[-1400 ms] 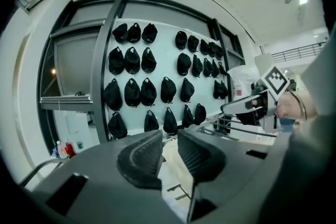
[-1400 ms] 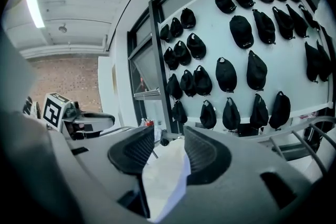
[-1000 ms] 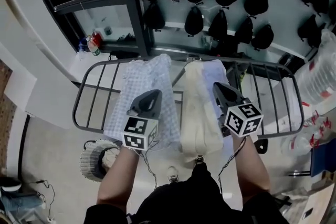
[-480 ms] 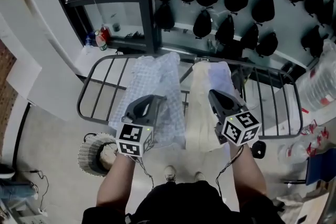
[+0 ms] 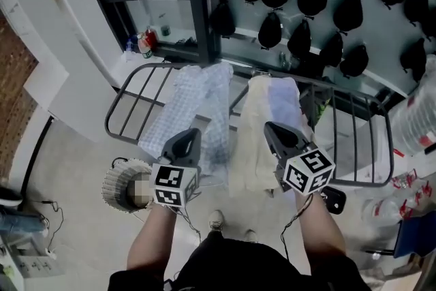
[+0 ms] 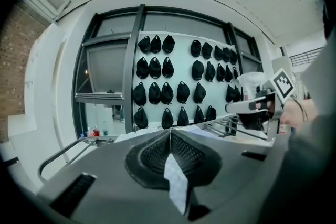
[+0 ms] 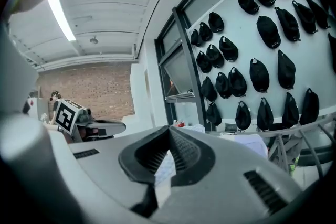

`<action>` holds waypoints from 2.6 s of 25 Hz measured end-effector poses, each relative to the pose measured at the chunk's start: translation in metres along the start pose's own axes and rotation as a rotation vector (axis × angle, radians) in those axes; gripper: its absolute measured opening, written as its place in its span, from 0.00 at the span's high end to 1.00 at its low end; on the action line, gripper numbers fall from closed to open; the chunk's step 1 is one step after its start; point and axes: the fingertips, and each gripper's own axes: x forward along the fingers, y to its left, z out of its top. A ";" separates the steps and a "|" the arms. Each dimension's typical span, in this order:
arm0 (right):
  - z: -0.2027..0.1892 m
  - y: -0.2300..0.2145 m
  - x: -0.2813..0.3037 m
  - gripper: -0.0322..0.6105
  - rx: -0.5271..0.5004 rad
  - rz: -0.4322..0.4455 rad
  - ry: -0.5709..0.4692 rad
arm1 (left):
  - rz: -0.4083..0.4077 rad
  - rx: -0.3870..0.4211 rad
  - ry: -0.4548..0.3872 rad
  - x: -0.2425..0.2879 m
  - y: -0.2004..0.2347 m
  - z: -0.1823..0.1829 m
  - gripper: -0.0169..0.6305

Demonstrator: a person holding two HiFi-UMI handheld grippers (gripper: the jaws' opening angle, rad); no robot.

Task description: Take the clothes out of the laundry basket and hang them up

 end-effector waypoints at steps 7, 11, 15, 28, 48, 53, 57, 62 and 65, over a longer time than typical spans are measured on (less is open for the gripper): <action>-0.012 0.020 -0.043 0.94 -0.014 0.166 0.005 | 0.132 0.003 -0.008 -0.048 -0.047 -0.004 0.96; -0.026 0.039 -0.060 0.94 0.001 0.259 0.017 | 0.222 -0.016 0.008 -0.091 -0.066 -0.022 0.96; -0.045 0.061 -0.060 0.94 0.054 0.332 0.039 | 0.294 -0.046 0.030 -0.133 -0.071 -0.044 0.96; -0.075 0.230 -0.049 0.94 0.035 0.550 0.101 | 0.546 -0.107 0.022 -0.306 -0.019 -0.078 0.96; -0.073 0.343 -0.107 0.94 -0.019 0.337 0.047 | 0.349 -0.087 -0.035 -0.411 0.013 -0.083 0.96; -0.077 0.323 -0.131 0.94 -0.011 0.252 0.038 | 0.287 -0.078 -0.039 -0.401 -0.002 -0.084 0.96; -0.078 0.308 -0.147 0.94 -0.004 0.195 0.031 | 0.249 -0.078 -0.033 -0.398 -0.014 -0.087 0.96; -0.084 0.301 -0.156 0.94 0.006 0.164 0.030 | 0.229 -0.085 -0.025 -0.396 -0.019 -0.094 0.96; -0.087 0.302 -0.160 0.94 0.009 0.162 0.032 | 0.228 -0.081 -0.025 -0.397 -0.022 -0.096 0.96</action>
